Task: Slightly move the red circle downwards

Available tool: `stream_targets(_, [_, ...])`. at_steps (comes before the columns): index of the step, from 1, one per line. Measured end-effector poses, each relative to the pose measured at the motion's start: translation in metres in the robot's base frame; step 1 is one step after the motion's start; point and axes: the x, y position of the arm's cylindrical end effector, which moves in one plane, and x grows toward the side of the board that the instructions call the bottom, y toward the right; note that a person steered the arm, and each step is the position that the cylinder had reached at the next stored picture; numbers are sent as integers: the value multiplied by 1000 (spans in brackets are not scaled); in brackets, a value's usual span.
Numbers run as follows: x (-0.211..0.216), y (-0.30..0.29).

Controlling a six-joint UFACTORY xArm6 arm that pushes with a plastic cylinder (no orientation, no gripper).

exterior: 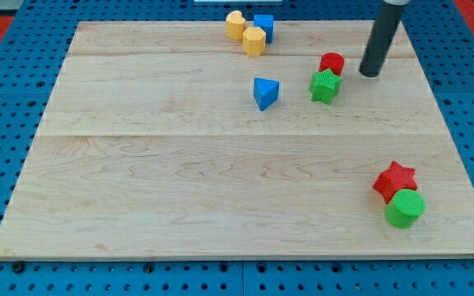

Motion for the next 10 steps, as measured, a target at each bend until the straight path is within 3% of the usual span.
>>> stream_targets(1, [-2, -55])
stream_targets(2, [-11, -68])
stream_targets(4, [-70, -64])
stream_targets(6, [-55, -101])
stream_targets(9, [-30, -63])
stream_targets(10, [-30, -97])
